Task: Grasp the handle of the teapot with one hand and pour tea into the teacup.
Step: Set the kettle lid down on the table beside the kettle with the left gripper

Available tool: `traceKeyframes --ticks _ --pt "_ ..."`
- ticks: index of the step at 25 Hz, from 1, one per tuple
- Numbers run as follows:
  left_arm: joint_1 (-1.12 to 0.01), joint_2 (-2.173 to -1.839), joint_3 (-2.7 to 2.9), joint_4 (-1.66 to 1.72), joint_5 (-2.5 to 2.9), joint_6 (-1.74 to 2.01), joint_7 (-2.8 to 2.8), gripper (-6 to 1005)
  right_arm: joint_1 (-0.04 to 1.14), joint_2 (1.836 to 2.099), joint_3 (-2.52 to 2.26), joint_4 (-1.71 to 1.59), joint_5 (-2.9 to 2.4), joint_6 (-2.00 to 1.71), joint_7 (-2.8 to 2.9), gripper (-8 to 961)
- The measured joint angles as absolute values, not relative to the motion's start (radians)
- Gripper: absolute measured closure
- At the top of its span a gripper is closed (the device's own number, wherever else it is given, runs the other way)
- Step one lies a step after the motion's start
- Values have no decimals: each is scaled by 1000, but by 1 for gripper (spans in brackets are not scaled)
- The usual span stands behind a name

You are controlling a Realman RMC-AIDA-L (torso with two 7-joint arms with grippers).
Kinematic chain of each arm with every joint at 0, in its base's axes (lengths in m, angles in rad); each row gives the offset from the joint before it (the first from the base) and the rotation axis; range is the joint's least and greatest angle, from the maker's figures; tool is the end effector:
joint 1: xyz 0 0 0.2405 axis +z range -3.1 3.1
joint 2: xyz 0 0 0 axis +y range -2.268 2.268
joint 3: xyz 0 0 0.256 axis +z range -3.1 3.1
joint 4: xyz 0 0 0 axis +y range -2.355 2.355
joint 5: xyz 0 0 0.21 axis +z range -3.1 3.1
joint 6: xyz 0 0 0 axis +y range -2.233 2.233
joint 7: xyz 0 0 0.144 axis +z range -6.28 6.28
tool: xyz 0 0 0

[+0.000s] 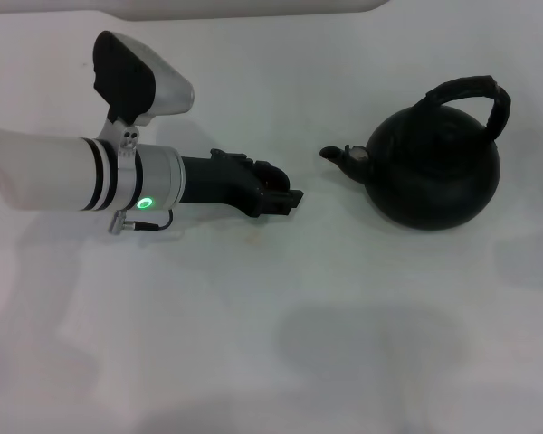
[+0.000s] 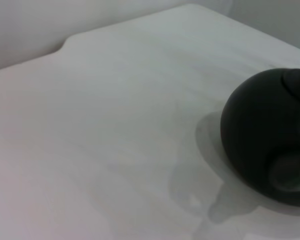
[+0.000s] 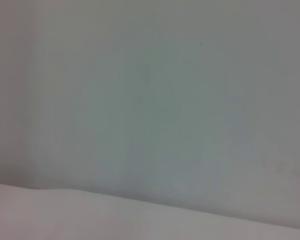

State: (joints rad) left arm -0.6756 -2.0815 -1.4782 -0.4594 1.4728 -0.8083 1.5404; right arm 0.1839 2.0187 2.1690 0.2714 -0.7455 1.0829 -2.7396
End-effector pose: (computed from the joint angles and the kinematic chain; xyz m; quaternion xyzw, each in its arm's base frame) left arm -0.2304 0.3591 -0.1198 -0.9475 -0.2708 -0.0820 0.1488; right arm 0.4169 0.2652 0.0439 -0.7272 0.2526 0.1846 0.6109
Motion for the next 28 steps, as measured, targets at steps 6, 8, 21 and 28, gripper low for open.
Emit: traceKeyframes --ticks 6,8,21,28 --pt "-716 -2081 -1466 -418 1472 -806 1528 289 186 2019 2169 271 -745 1083 -2740 562" --pt "-716 -2082 -1466 -421 1472 -805 1530 287 186 2019 2169 271 -745 1082 -2740 562" --pt "-713 -2082 -1458 -442 1476 -800 1530 279 191 2019 2169 272 -745 1075 -2740 562" --pt "-708 -2082 -1453 -461 1478 -806 1531 275 192 2019 2169 272 -742 1069 -2740 562"
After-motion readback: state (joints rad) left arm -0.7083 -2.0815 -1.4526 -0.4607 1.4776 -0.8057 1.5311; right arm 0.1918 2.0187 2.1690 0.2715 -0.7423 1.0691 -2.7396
